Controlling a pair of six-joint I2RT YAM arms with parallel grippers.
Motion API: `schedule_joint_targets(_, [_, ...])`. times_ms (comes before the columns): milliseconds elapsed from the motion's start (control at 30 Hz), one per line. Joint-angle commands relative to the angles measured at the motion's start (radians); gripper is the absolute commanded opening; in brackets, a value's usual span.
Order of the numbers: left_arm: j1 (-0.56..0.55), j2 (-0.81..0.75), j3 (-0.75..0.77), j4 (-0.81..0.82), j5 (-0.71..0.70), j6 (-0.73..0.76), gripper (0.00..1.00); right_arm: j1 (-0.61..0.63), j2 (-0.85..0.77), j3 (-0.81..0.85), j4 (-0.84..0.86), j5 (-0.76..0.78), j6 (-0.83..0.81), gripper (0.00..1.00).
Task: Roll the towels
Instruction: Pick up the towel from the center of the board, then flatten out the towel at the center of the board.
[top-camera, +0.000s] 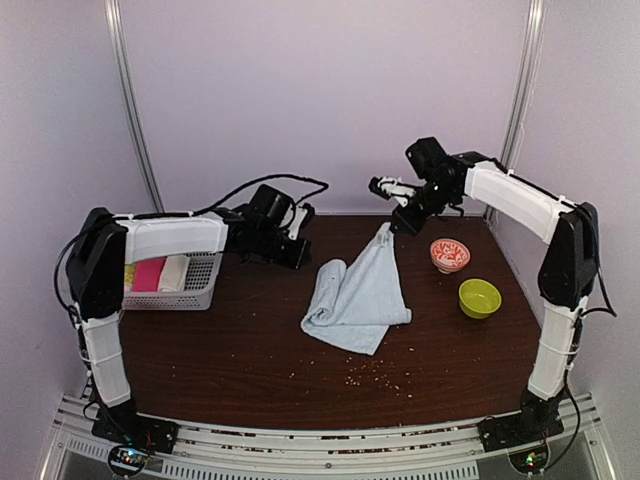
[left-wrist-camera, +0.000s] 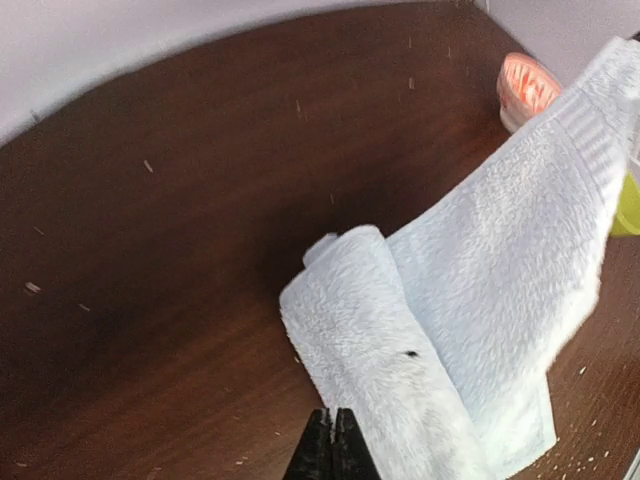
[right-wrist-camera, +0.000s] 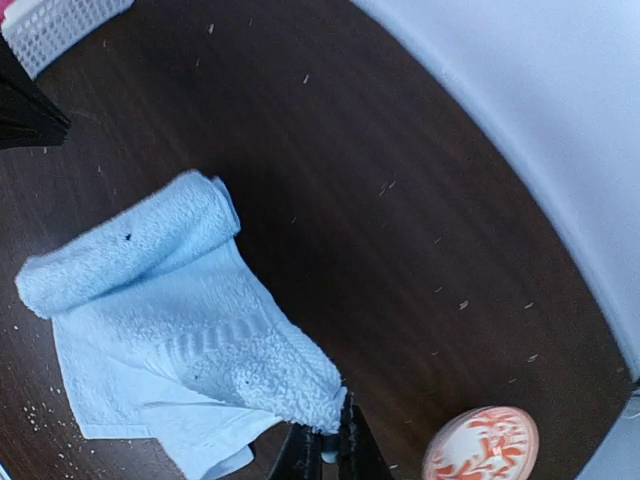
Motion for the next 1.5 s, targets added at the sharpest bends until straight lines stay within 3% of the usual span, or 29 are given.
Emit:
schedule_joint_targets(0, [0.020, -0.234, 0.104, -0.024, -0.127, 0.091, 0.00, -0.032, -0.004, 0.366, -0.097, -0.114, -0.027, 0.01])
schedule_joint_targets(133, [0.020, -0.320, 0.030, 0.026, -0.154, 0.088, 0.00, 0.013, -0.223, 0.286, 0.034, -0.387, -0.127, 0.00])
schedule_joint_targets(200, [0.020, -0.338, -0.052, 0.080, -0.153, 0.078, 0.00, 0.033, -0.315, 0.168, 0.133, -0.453, -0.087, 0.00])
schedule_joint_targets(300, [0.019, -0.322, -0.109, 0.117, -0.147, 0.044, 0.00, 0.062, -0.376, 0.034, 0.082, -0.542, -0.135, 0.00])
schedule_joint_targets(433, [0.020, -0.267, -0.140, 0.133, -0.104, 0.030, 0.00, 0.084, -0.448, -0.093, -0.083, -0.545, -0.259, 0.00])
schedule_joint_targets(667, [0.021, -0.108, -0.069, 0.128, -0.026, 0.059, 0.00, 0.085, -0.648, -0.610, -0.165, -0.398, -0.451, 0.01])
schedule_joint_targets(800, [0.021, -0.012, 0.022, 0.095, 0.044, 0.077, 0.01, 0.114, -0.667, -0.841, -0.298, -0.311, -0.551, 0.22])
schedule_joint_targets(867, [0.021, 0.037, 0.063, 0.082, 0.065, 0.066, 0.02, 0.118, -0.674, -0.874, -0.344, -0.301, -0.567, 0.39])
schedule_joint_targets(900, [0.021, 0.071, 0.084, 0.075, 0.083, 0.060, 0.06, 0.117, -0.678, -0.875, -0.353, -0.301, -0.558, 0.42])
schedule_joint_targets(1000, [0.020, 0.156, 0.168, 0.043, 0.164, 0.044, 0.24, 0.097, -0.682, -0.860, -0.259, -0.269, -0.445, 0.44])
schedule_joint_targets(1100, [0.020, 0.217, 0.235, 0.019, 0.212, 0.026, 0.34, 0.080, -0.645, -0.846, -0.077, -0.207, -0.262, 0.48])
schedule_joint_targets(1267, [0.021, 0.278, 0.263, 0.055, 0.271, -0.023, 0.40, 0.120, -0.470, -0.754, 0.105, -0.235, -0.087, 0.53])
schedule_joint_targets(1467, [0.022, 0.371, 0.358, 0.064, 0.294, -0.051, 0.42, 0.202, -0.309, -0.667, 0.278, -0.154, 0.033, 0.57])
